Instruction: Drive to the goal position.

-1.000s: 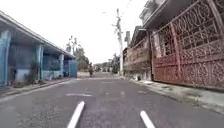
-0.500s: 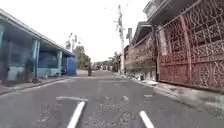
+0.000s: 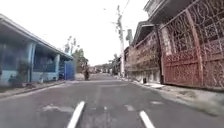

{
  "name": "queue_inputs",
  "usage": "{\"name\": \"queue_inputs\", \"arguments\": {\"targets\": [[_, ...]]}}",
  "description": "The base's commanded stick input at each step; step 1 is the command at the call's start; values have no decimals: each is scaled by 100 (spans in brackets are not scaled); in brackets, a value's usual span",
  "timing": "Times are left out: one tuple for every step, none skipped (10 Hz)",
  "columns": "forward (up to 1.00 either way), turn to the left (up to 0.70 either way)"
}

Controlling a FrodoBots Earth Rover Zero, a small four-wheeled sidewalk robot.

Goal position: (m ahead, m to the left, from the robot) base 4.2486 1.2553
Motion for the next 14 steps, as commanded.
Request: {"name": "queue_inputs", "arguments": {"targets": [[85, 0], [85, 0], [85, 0], [85, 0], [85, 0], [85, 0], [85, 0], [85, 0], [85, 0], [85, 0], [85, 0], [85, 0], [85, 0], [85, 0]]}}
